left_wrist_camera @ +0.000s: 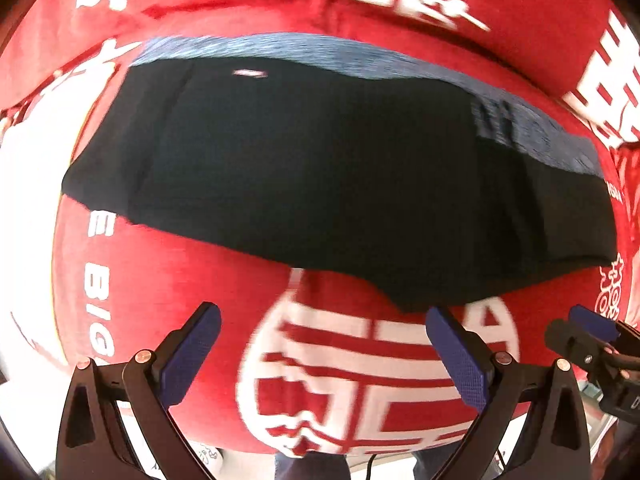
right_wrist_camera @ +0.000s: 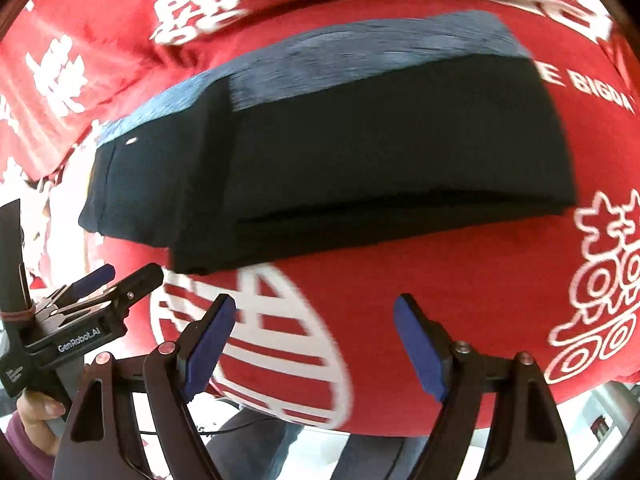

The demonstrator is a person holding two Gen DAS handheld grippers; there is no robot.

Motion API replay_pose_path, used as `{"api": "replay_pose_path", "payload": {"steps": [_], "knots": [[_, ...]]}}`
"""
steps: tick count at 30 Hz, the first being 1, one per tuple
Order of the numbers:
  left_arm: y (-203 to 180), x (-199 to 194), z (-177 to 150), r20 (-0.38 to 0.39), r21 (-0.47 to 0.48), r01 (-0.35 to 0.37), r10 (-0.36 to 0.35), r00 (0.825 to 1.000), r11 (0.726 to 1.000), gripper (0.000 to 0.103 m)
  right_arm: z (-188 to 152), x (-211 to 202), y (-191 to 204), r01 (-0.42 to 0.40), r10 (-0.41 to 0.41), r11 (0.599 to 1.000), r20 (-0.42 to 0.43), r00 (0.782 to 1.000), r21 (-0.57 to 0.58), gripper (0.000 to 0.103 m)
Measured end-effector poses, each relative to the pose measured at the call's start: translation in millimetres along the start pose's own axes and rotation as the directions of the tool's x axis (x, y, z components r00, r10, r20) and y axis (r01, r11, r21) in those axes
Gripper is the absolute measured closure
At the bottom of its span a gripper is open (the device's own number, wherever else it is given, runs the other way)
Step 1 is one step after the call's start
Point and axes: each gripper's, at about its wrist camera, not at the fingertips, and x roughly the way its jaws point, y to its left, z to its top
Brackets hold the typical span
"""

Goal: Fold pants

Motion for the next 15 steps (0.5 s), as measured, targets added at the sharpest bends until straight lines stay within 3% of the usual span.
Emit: {"api": "replay_pose_path", "payload": {"steps": [7, 15], "knots": [[57, 3, -5, 0.016, -0.087, 0.016, -0.014, 1.000, 0.996, 0.000, 8, 21, 60, 0.016, -0.020, 0.996, -0.037, 0.999, -0.086, 0.019], [113, 12, -5, 0.020, -0.187, 0.047, -0.044, 0.999, 0.981, 0.000, 14, 36, 102, 0.028, -0.039, 0.985, -0.063, 0.997, -0.168, 0.019]]}}
